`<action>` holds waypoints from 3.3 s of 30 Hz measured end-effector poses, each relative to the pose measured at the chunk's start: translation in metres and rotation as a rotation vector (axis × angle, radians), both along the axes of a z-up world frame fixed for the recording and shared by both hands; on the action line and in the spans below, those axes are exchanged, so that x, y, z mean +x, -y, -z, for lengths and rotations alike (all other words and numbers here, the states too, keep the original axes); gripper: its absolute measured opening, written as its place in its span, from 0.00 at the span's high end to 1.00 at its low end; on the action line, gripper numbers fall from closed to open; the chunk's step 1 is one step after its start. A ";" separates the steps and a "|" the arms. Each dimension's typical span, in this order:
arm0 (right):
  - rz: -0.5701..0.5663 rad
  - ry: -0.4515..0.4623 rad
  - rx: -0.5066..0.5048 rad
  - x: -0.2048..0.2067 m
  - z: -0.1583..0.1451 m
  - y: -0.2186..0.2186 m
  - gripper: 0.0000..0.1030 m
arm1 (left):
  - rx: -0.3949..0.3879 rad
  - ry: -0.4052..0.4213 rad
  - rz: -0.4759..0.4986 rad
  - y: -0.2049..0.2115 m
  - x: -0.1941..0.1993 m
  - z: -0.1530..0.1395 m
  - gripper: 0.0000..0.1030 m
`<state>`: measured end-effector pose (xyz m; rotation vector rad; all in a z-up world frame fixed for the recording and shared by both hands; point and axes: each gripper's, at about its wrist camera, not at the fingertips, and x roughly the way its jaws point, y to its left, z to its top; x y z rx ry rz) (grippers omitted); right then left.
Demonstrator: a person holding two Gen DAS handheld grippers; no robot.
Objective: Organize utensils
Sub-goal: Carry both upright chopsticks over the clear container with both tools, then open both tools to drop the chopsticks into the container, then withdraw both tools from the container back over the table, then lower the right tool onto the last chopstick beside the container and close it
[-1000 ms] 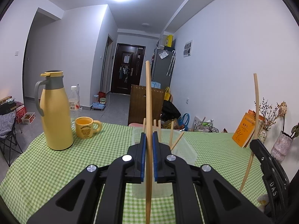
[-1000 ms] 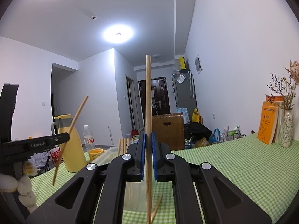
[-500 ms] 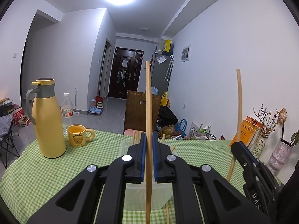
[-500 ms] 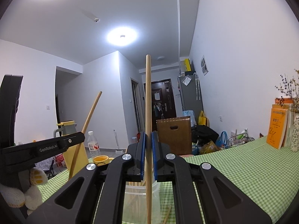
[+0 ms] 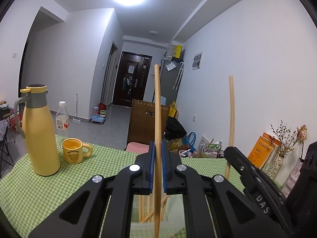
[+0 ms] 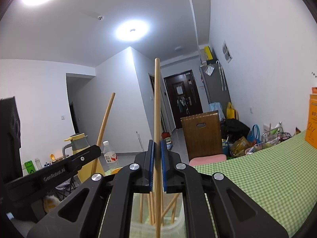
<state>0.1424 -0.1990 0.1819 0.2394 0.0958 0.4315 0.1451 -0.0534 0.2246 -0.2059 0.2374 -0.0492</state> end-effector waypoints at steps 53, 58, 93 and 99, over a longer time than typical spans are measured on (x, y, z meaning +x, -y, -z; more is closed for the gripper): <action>0.263 -0.180 -0.215 -0.072 0.085 0.007 0.08 | 0.040 -0.028 -0.036 -0.068 -0.081 0.079 0.07; 0.284 -0.195 -0.243 -0.080 0.098 0.007 0.08 | 0.061 -0.042 -0.040 -0.071 -0.088 0.089 0.07; 0.381 -0.210 -0.276 -0.091 0.153 0.010 0.08 | 0.142 -0.213 -0.176 -0.099 -0.070 0.194 0.07; 0.376 -0.208 -0.281 -0.092 0.152 0.009 0.08 | 0.150 -0.190 -0.204 -0.100 -0.074 0.190 0.07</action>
